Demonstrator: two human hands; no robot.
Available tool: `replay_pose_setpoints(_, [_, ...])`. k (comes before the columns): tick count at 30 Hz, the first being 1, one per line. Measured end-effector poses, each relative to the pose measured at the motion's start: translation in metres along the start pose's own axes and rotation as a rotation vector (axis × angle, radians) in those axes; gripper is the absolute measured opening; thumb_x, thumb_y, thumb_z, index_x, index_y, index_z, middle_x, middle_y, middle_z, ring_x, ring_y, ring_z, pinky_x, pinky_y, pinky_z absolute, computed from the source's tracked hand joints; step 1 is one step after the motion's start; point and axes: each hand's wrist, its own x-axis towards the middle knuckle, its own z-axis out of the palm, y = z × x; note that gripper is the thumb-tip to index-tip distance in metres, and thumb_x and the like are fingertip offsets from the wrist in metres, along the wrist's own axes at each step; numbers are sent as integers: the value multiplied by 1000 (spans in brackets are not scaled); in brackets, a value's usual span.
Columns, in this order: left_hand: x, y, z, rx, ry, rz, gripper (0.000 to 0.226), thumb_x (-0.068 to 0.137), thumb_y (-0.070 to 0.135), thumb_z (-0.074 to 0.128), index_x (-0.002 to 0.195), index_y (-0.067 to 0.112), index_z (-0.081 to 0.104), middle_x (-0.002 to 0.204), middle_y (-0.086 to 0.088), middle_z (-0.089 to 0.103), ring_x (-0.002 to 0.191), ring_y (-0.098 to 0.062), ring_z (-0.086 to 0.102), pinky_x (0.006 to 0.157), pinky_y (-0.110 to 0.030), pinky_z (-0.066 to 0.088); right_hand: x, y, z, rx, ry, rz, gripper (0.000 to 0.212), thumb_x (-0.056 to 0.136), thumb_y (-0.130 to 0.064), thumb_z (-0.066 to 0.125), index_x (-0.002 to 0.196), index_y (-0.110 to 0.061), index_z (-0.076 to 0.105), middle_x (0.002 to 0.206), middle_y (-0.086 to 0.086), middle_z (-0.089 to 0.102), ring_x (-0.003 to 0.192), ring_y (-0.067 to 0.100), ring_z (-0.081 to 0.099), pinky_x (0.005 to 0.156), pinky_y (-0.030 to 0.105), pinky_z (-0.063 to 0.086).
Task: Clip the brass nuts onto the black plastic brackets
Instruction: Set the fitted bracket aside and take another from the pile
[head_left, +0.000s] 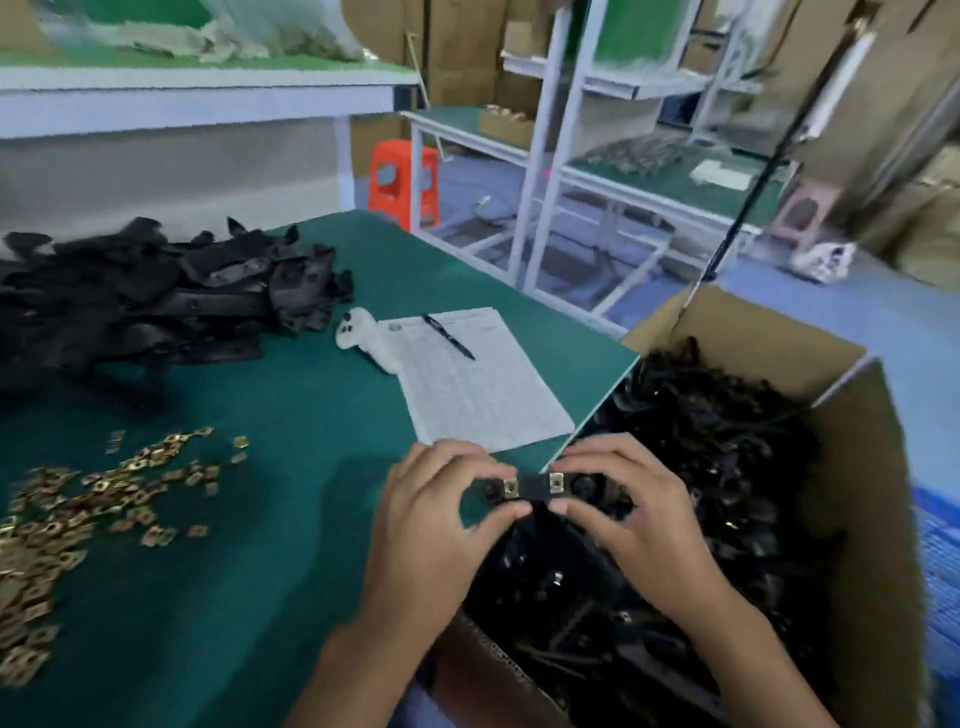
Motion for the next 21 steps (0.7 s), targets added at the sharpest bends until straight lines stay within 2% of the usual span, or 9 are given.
replay_pose_setpoints(3, [2,23,40,-90,-111,-30,27,75,38,85,95,35,67,96,22,59,76,2,53,72,-25,49,-20,14,-34,-88,54,68,26,81,-30,79,106,-26,74,113,-17,62,109,8,64,92,13,44])
replay_pose_setpoints(5, [3,34,63,-114,-162,-29,27,78,39,82,97,36,63,98,23,58,81,2,57,72,-21,49,-32,21,-49,-128,81,123,26,82,-31,77,107,-34,71,114,-17,62,109,7,63,89,11,44])
replay_pose_setpoints(8, [6,41,86,-170,-274,-81,38,84,35,78,115,44,59,115,30,55,93,12,56,84,-16,47,-47,33,-56,-204,138,220,31,84,-24,79,108,-40,68,118,-21,59,110,4,59,89,14,44])
replay_pose_setpoints(10, [-1,36,95,-233,-459,-144,69,89,37,73,142,55,34,141,39,33,111,14,53,100,-22,46,-54,41,-52,-283,202,328,32,85,-22,78,109,-40,67,123,-24,53,117,4,52,97,32,47])
replay_pose_setpoints(12, [-10,27,94,-140,-559,-158,79,91,47,67,150,55,16,152,38,17,129,7,43,110,-29,40,-56,46,-46,-314,253,425,31,86,-24,78,104,-45,65,124,-25,50,116,7,47,100,40,45])
replay_pose_setpoints(14, [-15,15,82,-23,-524,-127,61,92,51,62,143,55,29,145,37,32,129,4,42,109,-30,38,-54,49,-38,-262,278,429,25,86,-26,77,94,-47,66,119,-25,54,113,6,52,98,35,43])
replay_pose_setpoints(16, [-18,2,61,-2,-454,-88,28,92,49,62,117,54,52,122,34,55,114,8,49,102,-26,40,-47,47,-22,-196,265,382,24,83,-22,80,86,-44,70,113,-21,59,109,7,58,93,24,42])
replay_pose_setpoints(18, [-19,-10,37,33,-317,-87,5,87,45,63,91,44,65,96,30,66,94,8,57,92,-23,43,-39,45,0,-134,220,347,26,80,-16,83,81,-40,72,108,-17,63,104,6,62,90,17,43])
replay_pose_setpoints(21, [-29,-28,-4,140,-53,-108,19,85,41,57,77,31,71,82,27,68,81,9,59,82,-22,44,-24,37,28,-43,160,293,31,73,-16,89,72,-42,72,102,-14,68,97,2,65,85,7,42])
